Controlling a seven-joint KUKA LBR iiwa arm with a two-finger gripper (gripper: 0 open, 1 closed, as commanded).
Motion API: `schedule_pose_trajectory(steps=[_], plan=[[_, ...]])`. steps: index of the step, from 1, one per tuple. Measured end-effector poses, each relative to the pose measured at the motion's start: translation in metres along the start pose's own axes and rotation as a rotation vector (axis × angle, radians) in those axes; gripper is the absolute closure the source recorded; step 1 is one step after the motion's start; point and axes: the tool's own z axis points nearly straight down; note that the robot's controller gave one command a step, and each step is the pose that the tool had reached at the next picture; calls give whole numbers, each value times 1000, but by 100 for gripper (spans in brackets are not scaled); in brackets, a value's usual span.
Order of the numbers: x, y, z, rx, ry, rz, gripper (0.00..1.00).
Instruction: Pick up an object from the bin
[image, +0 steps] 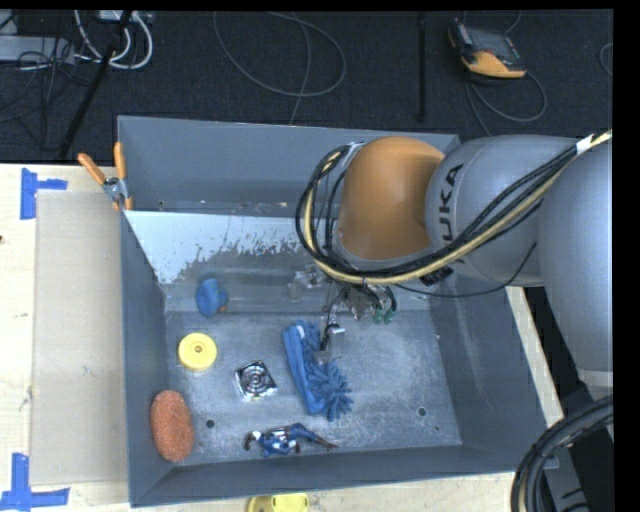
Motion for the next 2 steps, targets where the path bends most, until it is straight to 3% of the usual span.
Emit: schedule_pose_trajectory(steps=[1,2], plan=[[-8,14,36,0,0,-514,0],[10,-5,49,-1,-5,-797,100]])
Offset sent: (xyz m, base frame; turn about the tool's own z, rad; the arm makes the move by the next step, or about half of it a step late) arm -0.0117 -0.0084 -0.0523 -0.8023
